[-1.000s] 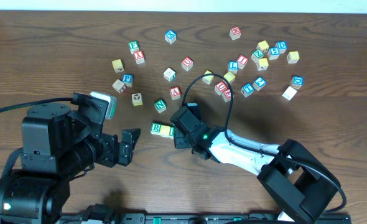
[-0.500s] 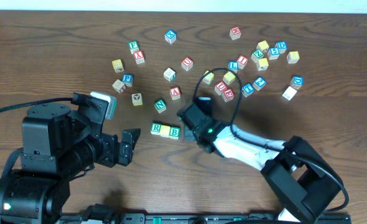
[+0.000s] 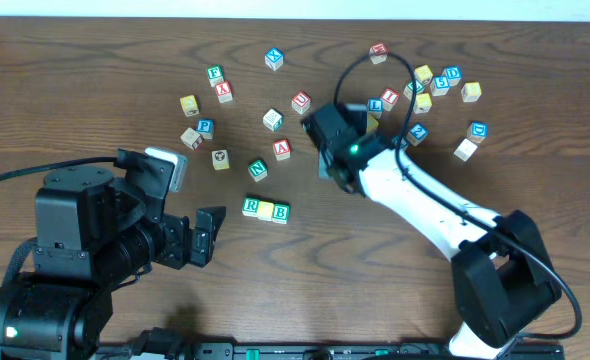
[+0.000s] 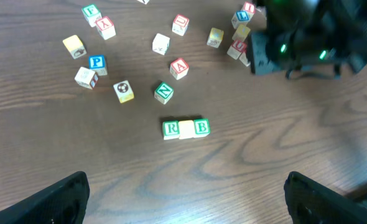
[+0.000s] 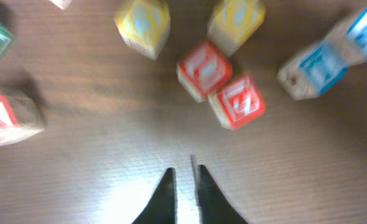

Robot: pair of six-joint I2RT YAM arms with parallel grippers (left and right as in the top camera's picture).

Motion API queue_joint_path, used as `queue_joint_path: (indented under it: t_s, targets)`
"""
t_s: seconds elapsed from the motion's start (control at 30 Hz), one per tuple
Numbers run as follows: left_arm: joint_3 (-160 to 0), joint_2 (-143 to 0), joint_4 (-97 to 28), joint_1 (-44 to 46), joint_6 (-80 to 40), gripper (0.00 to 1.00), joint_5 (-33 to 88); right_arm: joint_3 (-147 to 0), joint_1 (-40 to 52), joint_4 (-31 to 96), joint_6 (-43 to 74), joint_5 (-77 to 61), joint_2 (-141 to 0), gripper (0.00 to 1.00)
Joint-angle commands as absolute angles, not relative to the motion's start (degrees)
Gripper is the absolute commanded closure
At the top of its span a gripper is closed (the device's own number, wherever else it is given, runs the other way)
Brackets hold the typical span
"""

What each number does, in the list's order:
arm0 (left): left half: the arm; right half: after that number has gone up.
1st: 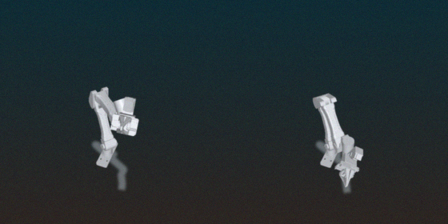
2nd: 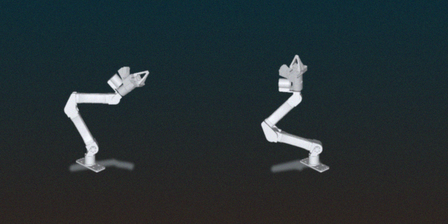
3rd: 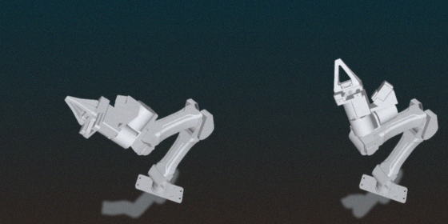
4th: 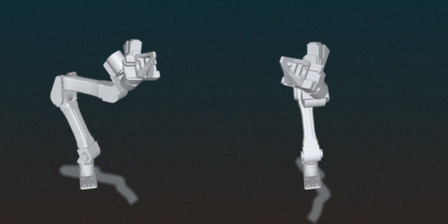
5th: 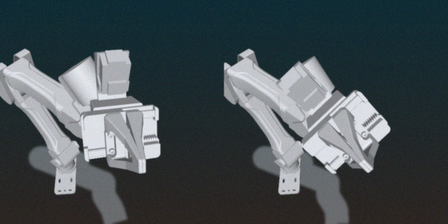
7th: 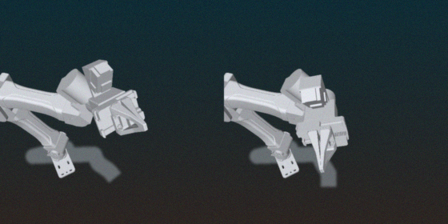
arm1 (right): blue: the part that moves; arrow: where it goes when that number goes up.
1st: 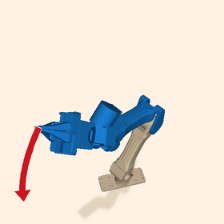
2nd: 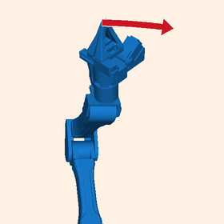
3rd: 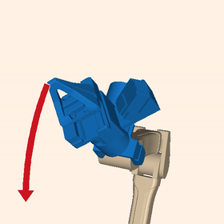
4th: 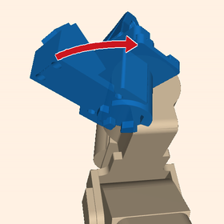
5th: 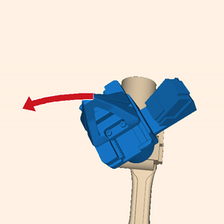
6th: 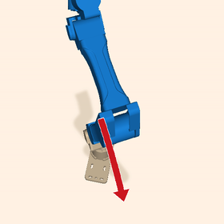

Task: Spell out ROBOT
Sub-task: 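Move the right gripper over the block pile at upper right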

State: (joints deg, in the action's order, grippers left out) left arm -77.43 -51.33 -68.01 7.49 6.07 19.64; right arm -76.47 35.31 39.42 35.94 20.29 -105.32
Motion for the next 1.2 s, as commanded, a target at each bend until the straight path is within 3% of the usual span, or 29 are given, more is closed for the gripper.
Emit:
queue_joint_path:
  t_s: [0.0,0.33,0.43,0.67,1.07,1.17]
  targets:
    - [-77.58,-51.22,-68.12,7.14,6.42,0.02,20.32,-83.29,32.95,43.03,33.54,20.82,-105.23,0.86]
    - [-77.58,-51.22,-68.12,7.14,6.42,0.02,20.32,-91.31,21.17,47.68,29.65,7.62,-105.23,0.42]
    - [-77.58,-51.22,-68.12,7.14,6.42,0.02,20.32,-92.25,17.47,47.62,29.04,3.57,-105.25,0.40]
    - [-77.58,-51.22,-68.12,7.14,6.42,0.02,20.32,-92.53,14.76,47.37,31.53,2.48,-105.80,0.21]
    - [-77.58,-51.22,-68.12,7.14,6.42,0.02,20.32,-92.58,18.09,36.45,53.84,4.23,-119.04,0.25]
    - [-77.58,-51.22,-68.12,7.14,6.42,0.02,20.32,-92.58,18.96,35.33,54.33,5.26,-120.81,0.27]
